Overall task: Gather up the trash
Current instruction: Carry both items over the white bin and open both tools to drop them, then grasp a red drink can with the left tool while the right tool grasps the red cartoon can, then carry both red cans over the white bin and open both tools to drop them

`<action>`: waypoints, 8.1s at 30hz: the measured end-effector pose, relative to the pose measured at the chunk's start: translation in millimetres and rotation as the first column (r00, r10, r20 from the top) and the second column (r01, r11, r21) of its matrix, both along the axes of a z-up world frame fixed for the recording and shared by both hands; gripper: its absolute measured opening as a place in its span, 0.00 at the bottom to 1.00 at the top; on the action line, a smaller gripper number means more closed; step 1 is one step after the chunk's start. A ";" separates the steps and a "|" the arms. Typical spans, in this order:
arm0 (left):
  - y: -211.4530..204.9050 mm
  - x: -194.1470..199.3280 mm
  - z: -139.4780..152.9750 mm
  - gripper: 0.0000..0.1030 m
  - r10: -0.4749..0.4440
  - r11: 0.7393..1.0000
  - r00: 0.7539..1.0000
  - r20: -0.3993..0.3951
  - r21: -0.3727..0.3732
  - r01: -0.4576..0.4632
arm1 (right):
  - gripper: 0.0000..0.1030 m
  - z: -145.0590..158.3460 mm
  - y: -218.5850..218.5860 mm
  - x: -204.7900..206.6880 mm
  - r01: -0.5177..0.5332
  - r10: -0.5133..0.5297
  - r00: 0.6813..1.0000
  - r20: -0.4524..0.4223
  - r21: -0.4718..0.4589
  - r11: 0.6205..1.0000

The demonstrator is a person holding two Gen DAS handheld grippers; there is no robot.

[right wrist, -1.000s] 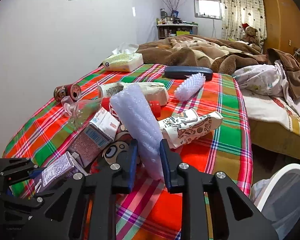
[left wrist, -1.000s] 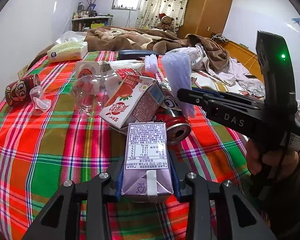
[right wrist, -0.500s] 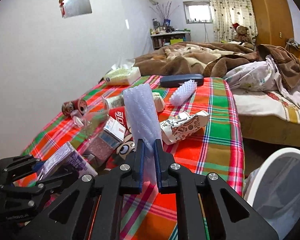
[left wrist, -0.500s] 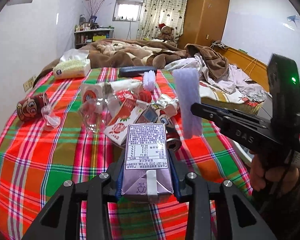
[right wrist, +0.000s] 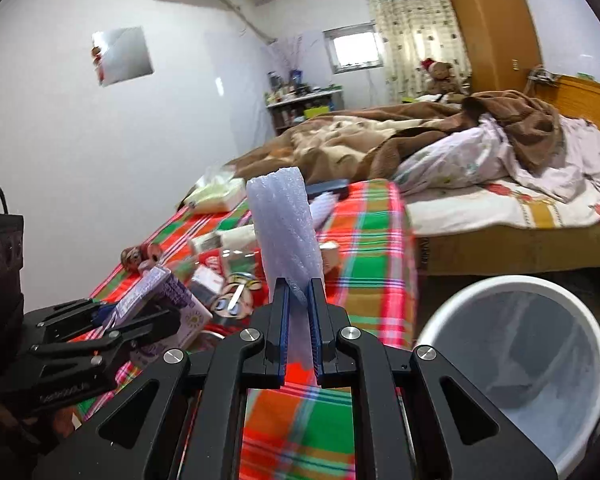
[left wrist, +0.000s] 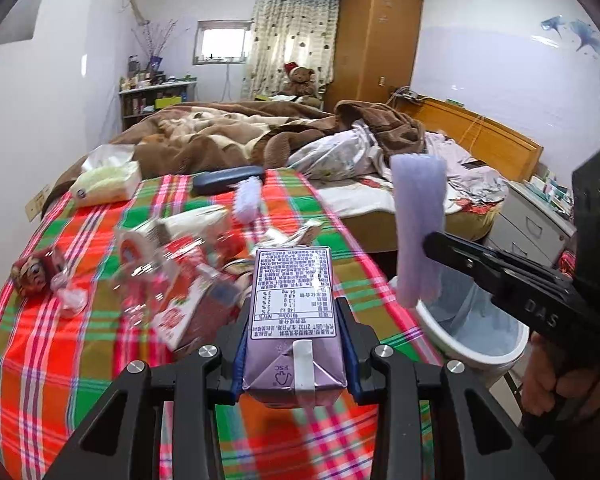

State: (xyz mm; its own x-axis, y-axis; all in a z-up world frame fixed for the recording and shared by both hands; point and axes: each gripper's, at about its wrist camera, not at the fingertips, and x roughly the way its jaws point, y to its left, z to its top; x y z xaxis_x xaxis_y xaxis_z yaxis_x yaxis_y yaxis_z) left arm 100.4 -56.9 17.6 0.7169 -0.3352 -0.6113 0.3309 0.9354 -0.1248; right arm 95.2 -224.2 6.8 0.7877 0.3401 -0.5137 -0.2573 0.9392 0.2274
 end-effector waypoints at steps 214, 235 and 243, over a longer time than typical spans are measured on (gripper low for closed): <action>17.3 41.2 36.3 0.51 -0.154 0.986 0.988 0.016 0.063 0.152 | 0.53 -5.4 0.0 -10.4 0.243 -0.247 0.966 -0.074 -0.066 0.968; -149.2 44.7 16.3 0.51 -0.407 0.913 0.913 -0.027 0.027 0.408 | 0.53 -30.1 -94.3 -19.2 0.410 -0.424 0.890 -0.168 -0.111 0.905; -194.7 44.8 -8.3 0.51 -0.476 0.878 0.874 -0.093 0.003 0.478 | 0.53 -50.4 -118.0 -20.8 0.432 -0.452 0.859 -0.239 -0.136 0.892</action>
